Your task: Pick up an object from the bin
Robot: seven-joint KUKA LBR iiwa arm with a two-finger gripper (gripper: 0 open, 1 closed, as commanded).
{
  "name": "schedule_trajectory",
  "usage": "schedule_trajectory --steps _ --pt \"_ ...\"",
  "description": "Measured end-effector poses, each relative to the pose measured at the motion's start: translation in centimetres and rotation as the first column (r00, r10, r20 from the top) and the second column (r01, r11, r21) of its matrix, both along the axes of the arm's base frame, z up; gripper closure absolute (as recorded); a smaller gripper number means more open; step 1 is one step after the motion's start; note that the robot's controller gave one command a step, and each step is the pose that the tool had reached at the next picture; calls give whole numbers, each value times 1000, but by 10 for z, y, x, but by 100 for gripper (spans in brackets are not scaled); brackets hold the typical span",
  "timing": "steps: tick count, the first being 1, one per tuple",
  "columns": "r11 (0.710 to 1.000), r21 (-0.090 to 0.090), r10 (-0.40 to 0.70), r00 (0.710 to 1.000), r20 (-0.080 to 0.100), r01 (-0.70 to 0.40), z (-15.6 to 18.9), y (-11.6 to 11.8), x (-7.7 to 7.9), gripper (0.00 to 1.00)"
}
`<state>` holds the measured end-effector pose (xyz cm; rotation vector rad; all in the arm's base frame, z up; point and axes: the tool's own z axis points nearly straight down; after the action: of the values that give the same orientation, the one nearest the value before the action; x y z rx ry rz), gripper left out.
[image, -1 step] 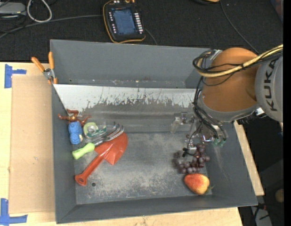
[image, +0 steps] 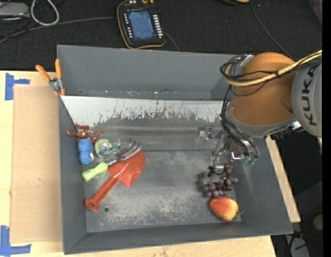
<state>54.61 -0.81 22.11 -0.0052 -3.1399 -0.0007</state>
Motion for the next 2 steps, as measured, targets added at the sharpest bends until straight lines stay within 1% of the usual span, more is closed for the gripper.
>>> schedule_trajectory --steps 1,2 --pt "962 1 273 962 0 -273 -99 -55 24 0" --pt "998 1 -58 998 4 58 -63 -80 -4 0"
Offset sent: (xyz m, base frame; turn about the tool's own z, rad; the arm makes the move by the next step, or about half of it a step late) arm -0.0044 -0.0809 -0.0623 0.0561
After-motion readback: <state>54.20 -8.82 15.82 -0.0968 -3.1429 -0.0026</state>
